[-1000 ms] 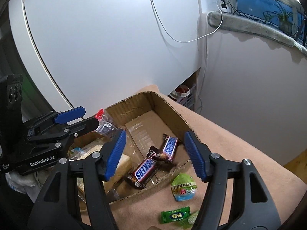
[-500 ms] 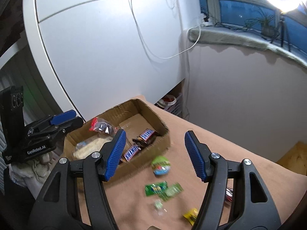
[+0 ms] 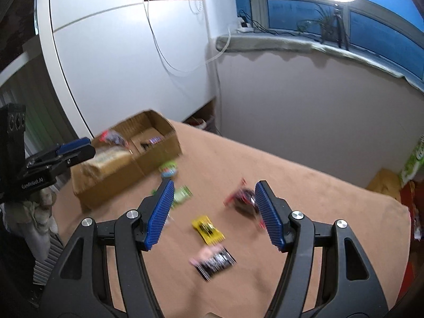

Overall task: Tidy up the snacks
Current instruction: 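Open both grippers over the box and move back toward the snacks, then grasp the black-and-pink candy with the right gripper while the left grasps a clear green candy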

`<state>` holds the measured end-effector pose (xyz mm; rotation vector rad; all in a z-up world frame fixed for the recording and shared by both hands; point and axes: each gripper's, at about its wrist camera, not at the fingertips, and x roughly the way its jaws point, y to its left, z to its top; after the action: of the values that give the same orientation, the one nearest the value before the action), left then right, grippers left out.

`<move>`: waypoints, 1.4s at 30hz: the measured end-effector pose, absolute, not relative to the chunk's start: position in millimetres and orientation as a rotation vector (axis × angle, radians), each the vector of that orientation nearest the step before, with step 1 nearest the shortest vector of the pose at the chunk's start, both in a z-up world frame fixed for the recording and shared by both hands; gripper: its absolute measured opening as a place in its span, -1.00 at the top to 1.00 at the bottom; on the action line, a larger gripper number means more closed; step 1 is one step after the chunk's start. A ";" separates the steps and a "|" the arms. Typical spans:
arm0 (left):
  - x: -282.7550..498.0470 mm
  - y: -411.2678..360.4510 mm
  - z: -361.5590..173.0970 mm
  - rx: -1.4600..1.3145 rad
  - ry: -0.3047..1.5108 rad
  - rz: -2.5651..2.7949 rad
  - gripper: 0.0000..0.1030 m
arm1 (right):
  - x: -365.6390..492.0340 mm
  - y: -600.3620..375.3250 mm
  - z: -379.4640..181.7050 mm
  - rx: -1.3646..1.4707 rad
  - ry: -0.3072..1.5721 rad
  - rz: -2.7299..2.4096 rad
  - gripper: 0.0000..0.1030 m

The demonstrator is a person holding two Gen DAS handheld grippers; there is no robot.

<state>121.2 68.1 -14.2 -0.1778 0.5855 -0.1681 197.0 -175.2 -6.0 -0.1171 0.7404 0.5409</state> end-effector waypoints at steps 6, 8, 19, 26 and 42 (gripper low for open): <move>124.4 39.3 -41.3 -0.187 0.656 -0.211 -0.03 | 179.3 -192.3 -39.1 -0.144 0.792 0.531 -0.29; 127.1 30.3 -52.5 -0.184 0.688 -0.224 -0.03 | 176.0 -195.1 -50.3 -0.141 0.814 0.540 -0.29; 143.5 2.8 -100.3 -0.101 0.805 -0.209 0.05 | 169.5 -181.6 -101.0 -0.274 0.912 0.630 -0.29; 156.1 0.2 -114.6 -0.067 0.854 -0.219 0.09 | 179.5 -176.3 -117.0 -0.317 0.939 0.642 -0.29; 171.3 -9.2 -121.6 0.000 0.896 -0.231 0.47 | 178.9 -163.6 -126.3 -0.377 0.937 0.720 -0.26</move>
<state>171.3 -9.2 -121.6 -0.0001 0.8965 -0.2312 178.9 -163.6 -126.3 -0.3768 0.9365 0.7205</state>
